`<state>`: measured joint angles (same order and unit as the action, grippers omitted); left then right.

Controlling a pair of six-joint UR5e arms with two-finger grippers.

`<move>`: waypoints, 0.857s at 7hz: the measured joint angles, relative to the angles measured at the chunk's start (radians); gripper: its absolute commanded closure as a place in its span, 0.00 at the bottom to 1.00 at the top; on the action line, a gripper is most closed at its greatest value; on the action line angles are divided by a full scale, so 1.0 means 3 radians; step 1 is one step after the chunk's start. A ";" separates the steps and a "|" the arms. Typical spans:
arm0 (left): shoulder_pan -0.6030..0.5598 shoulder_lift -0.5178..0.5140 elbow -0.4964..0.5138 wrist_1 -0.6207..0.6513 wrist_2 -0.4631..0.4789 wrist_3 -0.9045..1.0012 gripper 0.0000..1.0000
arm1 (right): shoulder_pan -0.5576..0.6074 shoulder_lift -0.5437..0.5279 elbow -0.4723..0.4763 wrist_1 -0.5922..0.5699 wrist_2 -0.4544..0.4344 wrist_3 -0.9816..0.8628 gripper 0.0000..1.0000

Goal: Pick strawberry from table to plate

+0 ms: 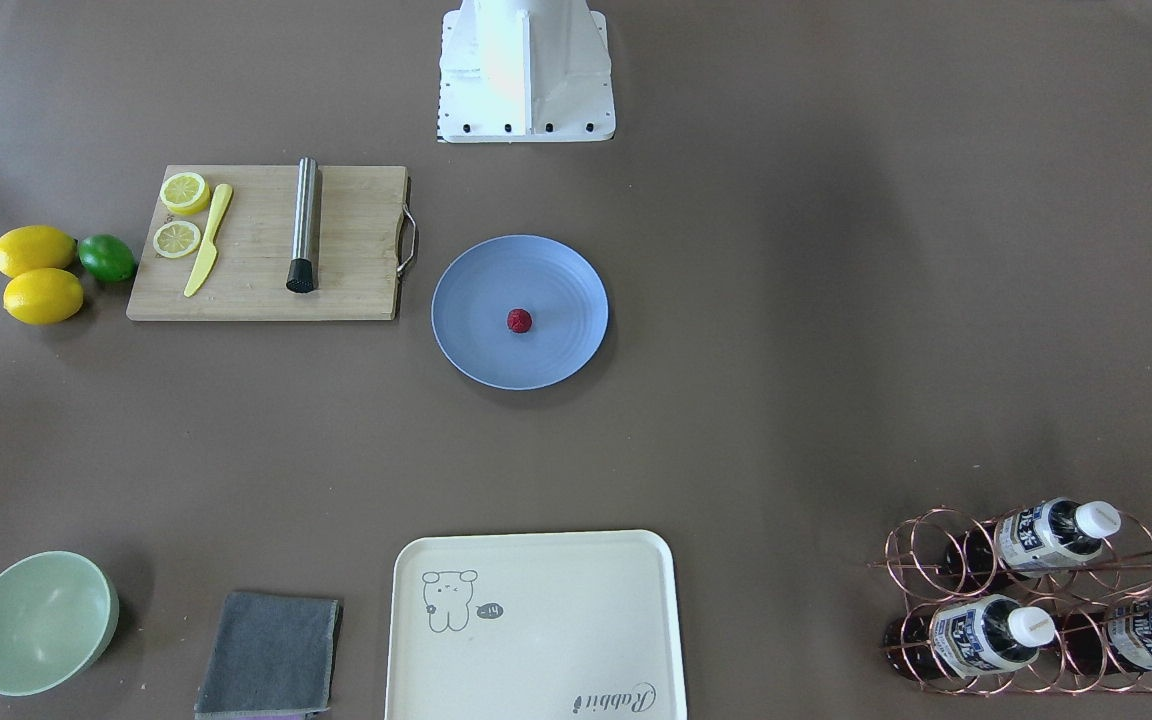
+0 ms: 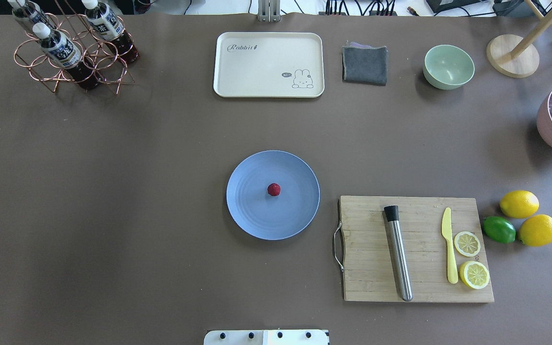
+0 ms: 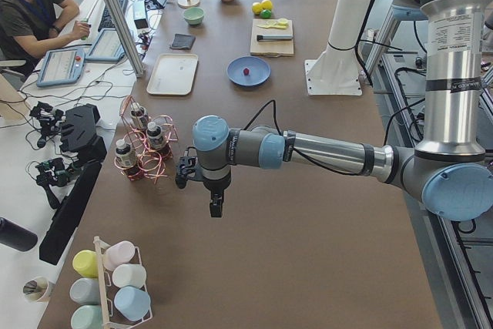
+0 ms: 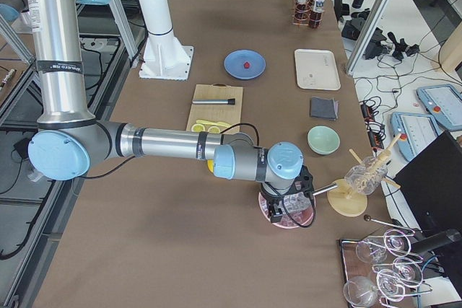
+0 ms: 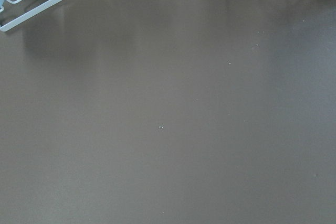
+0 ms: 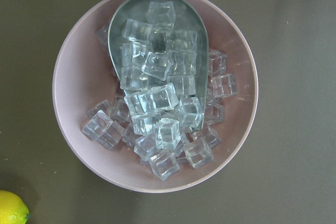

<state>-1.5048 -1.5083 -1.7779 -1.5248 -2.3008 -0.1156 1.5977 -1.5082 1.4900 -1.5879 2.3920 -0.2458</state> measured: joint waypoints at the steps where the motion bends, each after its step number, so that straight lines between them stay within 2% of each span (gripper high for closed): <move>1: 0.0000 0.0001 0.0005 0.0000 -0.0001 0.0002 0.03 | -0.0002 0.0010 0.0002 -0.0050 -0.0001 0.0001 0.00; 6: 0.0001 -0.0008 0.0013 -0.0002 -0.0001 0.0007 0.03 | -0.0038 0.0038 0.0004 -0.0152 -0.0008 0.0000 0.00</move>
<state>-1.5044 -1.5109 -1.7739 -1.5254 -2.3010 -0.1136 1.5863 -1.4967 1.4911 -1.6334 2.3898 -0.2460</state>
